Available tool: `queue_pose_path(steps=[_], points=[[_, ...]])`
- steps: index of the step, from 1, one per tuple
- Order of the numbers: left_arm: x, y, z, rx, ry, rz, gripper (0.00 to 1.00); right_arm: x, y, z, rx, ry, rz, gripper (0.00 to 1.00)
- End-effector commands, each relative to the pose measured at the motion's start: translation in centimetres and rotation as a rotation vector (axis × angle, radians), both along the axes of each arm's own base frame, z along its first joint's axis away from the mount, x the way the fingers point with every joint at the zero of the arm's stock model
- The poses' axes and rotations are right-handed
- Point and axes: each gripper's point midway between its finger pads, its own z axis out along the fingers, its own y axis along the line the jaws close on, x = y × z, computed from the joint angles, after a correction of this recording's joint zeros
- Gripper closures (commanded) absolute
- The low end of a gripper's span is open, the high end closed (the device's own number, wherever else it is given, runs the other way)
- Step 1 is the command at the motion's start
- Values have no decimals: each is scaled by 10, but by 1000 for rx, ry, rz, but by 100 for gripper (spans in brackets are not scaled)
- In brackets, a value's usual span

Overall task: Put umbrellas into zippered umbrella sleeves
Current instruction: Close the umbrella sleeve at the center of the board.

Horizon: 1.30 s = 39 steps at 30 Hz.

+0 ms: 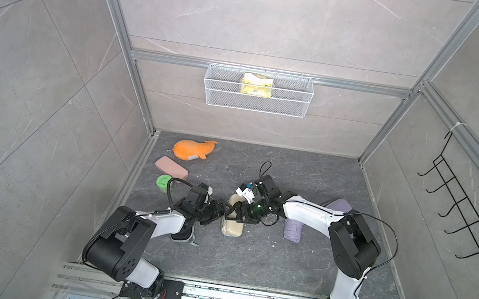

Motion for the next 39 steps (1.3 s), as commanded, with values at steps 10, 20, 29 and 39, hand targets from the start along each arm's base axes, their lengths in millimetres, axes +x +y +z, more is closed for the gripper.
queue_pose_path(steps=[10,20,29,39], points=[[-11,-13,1,-48,-20,-82,34,9,-72,-24,-125,38,-173,20],[-12,-29,-5,-85,-23,-87,33,28,-49,-39,-71,74,-218,40],[-12,-61,-5,-148,-71,-110,31,24,-32,-24,-70,100,-215,68],[-17,-72,-14,-150,-72,-129,34,8,-42,-52,-206,129,-244,76]])
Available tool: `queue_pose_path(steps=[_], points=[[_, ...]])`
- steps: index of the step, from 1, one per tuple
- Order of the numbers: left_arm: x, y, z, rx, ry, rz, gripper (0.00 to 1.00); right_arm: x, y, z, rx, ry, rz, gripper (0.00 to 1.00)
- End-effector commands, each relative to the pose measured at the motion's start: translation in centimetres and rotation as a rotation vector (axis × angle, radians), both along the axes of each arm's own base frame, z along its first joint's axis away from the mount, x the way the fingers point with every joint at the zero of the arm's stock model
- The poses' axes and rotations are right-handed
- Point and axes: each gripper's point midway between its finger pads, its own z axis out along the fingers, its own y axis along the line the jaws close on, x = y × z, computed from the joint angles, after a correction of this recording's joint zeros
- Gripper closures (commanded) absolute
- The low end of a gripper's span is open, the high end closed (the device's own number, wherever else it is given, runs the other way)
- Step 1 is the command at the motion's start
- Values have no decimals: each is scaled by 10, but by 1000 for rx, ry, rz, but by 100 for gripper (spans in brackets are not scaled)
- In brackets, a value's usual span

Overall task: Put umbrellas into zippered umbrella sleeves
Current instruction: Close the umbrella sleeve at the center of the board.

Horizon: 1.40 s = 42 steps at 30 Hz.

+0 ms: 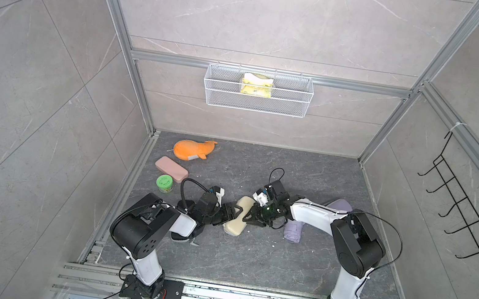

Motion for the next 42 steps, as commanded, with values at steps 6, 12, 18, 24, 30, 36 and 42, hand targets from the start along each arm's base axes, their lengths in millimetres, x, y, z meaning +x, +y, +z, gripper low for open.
queue_pose_path(steps=[6,12,18,24,30,36,42], points=[[-25,-24,-18,-17,67,-107,39,-22,20,-7,-28,32,16,79],[-25,-24,-27,-16,76,-101,47,-22,10,9,-66,-1,46,77],[-25,-25,-34,-23,89,-99,56,-4,-26,27,-96,-45,-3,63],[-24,-27,-32,-31,89,-103,63,-3,-38,10,-125,-28,-18,59],[-24,-28,-28,-34,89,-102,66,-14,-28,-6,-127,-16,11,59],[-27,-29,-23,-30,101,-115,67,-31,-11,-7,-101,-26,45,59],[-32,-24,-14,24,96,-143,67,-43,-13,-9,-75,-29,79,59]])
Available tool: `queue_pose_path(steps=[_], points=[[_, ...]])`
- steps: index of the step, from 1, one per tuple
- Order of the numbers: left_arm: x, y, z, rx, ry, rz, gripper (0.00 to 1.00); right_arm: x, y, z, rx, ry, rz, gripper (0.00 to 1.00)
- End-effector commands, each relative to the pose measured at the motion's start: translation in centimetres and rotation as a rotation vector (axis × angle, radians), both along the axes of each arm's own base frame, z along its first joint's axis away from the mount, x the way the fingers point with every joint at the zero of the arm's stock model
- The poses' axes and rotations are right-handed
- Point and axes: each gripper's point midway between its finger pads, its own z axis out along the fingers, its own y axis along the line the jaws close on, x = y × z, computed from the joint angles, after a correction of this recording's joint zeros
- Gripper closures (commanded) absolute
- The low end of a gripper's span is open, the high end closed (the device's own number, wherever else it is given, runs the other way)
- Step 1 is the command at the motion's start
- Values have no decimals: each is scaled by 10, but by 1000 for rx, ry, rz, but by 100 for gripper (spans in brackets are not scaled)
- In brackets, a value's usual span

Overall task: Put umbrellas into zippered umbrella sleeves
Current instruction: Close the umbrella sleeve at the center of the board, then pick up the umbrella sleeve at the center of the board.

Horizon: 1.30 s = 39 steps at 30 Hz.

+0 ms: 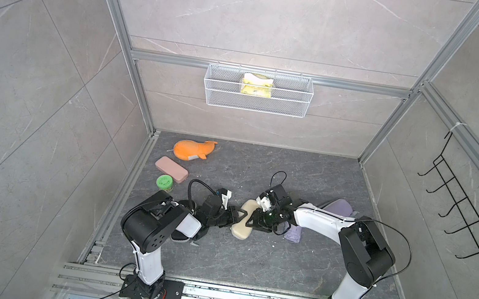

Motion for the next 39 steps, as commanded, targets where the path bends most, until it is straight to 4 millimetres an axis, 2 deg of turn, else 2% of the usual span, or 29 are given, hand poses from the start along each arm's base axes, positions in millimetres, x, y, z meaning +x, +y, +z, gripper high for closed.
queue_pose_path(steps=[1,9,14,20,27,33,39], points=[[-22,3,-13,82,88,-63,67,-23,5,-6,7,19,68,59],[-25,6,-7,127,86,-92,69,-7,-21,9,-5,-31,53,55],[-28,7,-4,137,94,-104,70,-3,-20,9,2,-34,47,49],[-34,8,-4,144,108,-118,70,9,-25,18,-15,-61,-29,34],[-37,9,-8,124,111,-114,72,37,-38,31,-149,-105,-154,12],[-37,8,-13,109,118,-105,76,54,-30,28,-235,-138,-225,2],[-39,7,-15,103,118,-107,77,76,-14,19,-301,-155,-271,1]])
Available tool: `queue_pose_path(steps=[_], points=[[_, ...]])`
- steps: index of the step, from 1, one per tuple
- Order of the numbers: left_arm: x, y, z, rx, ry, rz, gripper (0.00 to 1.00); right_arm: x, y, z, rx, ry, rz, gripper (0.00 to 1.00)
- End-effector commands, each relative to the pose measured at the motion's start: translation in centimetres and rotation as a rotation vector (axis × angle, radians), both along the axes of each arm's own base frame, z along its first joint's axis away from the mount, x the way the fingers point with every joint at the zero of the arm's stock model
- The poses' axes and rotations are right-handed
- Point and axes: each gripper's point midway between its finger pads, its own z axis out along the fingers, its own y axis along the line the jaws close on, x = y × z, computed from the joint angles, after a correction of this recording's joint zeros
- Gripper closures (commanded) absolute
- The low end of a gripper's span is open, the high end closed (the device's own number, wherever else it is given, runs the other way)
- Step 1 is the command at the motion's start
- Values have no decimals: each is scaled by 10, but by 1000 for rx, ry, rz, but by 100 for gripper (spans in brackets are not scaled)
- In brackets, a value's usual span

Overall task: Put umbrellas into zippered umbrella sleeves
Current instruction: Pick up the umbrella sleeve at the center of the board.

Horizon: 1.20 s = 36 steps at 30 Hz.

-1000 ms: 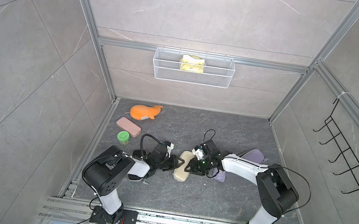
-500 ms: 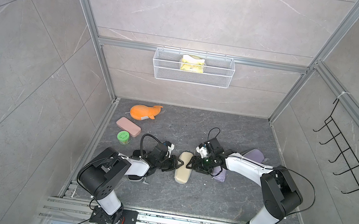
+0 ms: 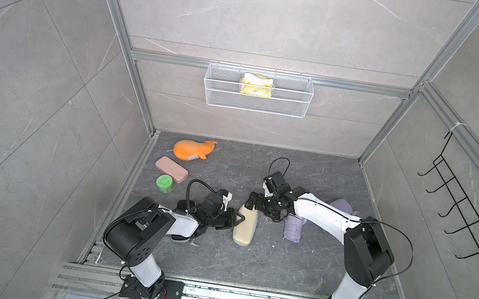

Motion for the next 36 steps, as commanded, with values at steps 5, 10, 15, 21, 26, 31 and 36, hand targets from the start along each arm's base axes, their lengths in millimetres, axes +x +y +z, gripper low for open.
queue_pose_path(steps=[5,10,15,21,26,31,36], points=[[-19,-2,-21,23,70,-36,77,6,2,-31,-260,35,-86,1],[-21,-10,-23,6,66,-41,78,-2,4,-55,-361,58,-111,3],[-22,-13,-23,-1,60,-44,78,-7,6,-80,-380,99,-114,7],[-24,-14,-16,-22,55,-55,69,-14,9,-99,-357,125,-82,30],[-27,1,5,-28,31,-54,43,-5,15,-67,-291,21,-46,53],[-37,12,22,1,-9,-81,21,3,17,-28,-258,-65,-26,60],[-42,11,27,-43,-30,-90,11,-2,25,-17,-195,-56,-14,63]])
